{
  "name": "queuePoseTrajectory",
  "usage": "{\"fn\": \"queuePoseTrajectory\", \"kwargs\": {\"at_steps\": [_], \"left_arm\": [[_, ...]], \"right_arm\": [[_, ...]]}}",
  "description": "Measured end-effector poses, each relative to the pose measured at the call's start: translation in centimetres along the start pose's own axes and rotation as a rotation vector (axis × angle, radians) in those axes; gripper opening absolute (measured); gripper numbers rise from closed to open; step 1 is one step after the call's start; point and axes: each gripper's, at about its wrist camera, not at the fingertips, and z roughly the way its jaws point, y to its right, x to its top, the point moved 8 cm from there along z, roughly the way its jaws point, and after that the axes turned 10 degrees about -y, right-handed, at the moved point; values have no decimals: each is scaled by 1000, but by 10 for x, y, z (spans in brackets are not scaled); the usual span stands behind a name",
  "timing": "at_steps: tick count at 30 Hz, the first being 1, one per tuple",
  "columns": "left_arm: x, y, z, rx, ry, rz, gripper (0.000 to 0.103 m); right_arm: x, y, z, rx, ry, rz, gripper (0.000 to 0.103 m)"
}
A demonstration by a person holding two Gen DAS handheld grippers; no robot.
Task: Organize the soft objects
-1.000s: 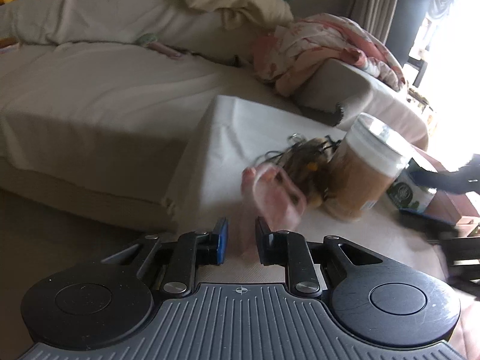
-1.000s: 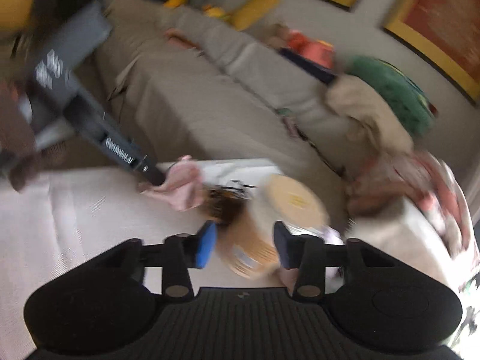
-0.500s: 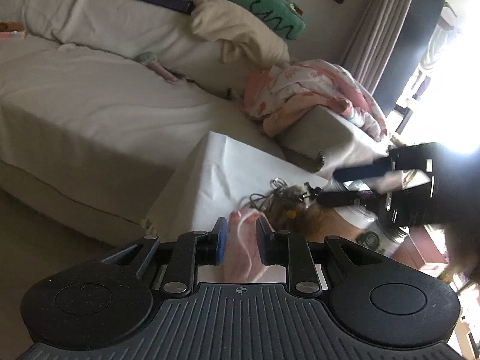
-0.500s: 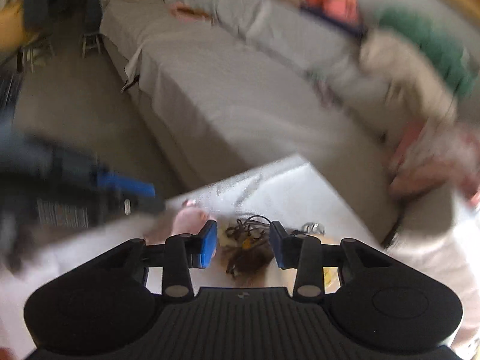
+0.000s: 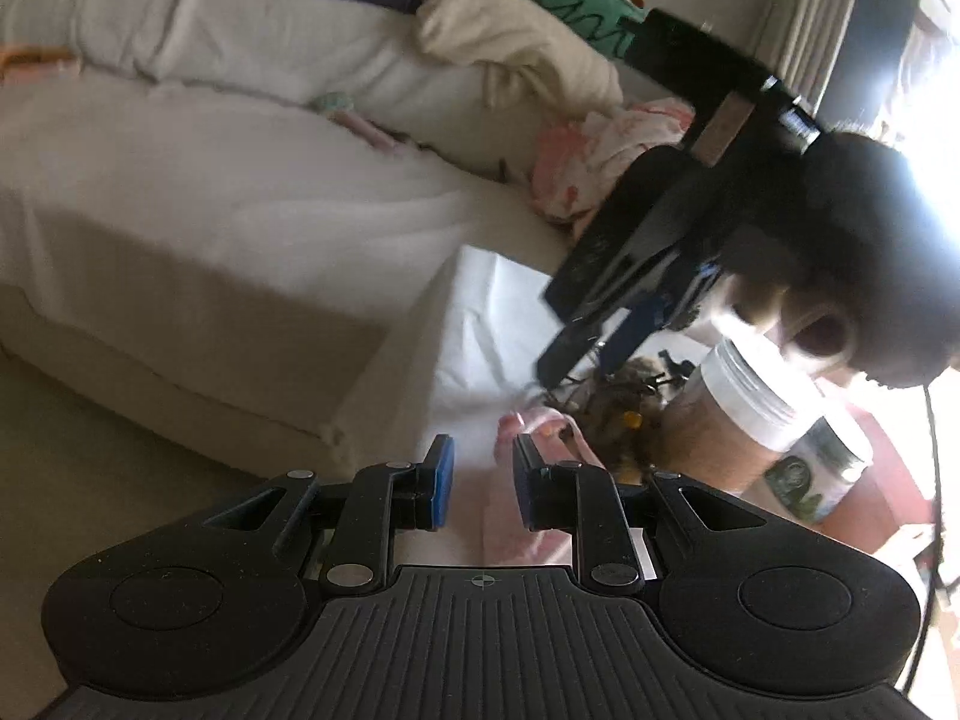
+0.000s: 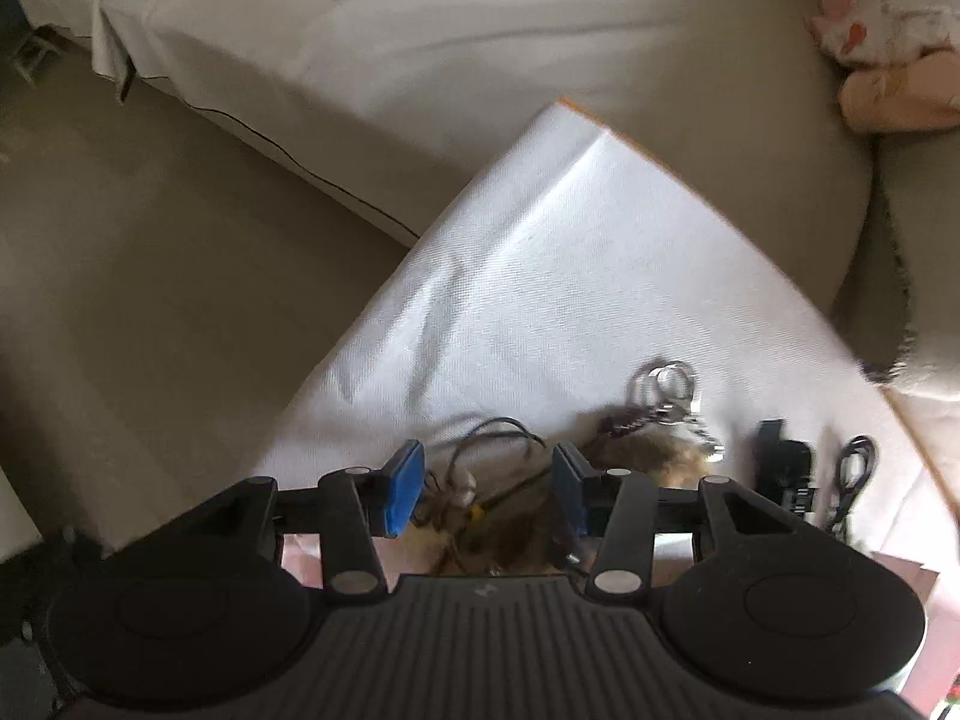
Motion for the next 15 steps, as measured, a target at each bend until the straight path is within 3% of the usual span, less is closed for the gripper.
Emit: {"fn": "queuePoseTrajectory", "kwargs": {"at_steps": [1,2,3,5,8,15], "left_arm": [[0,-1,2,-6,-8,-3,24],[0,-1,4,-2,-15,1,24],[1,-1,6,6,-20,6,24],[2,2,10,10,-25,17,24],[4,3,12,5,-23,17,24],[15,-4,7,-64,28,-8,24]], "right_arm": [[1,-2,5,-2,-15,-1,45],[0,-4,10,-9,-24,-5,37],[-2,-6,13,-14,-26,-12,21],[-6,-9,9,-1,-9,-22,8],[-18,-6,-15,55,69,-18,2],[-55,5,-76,124,205,-61,2]]}}
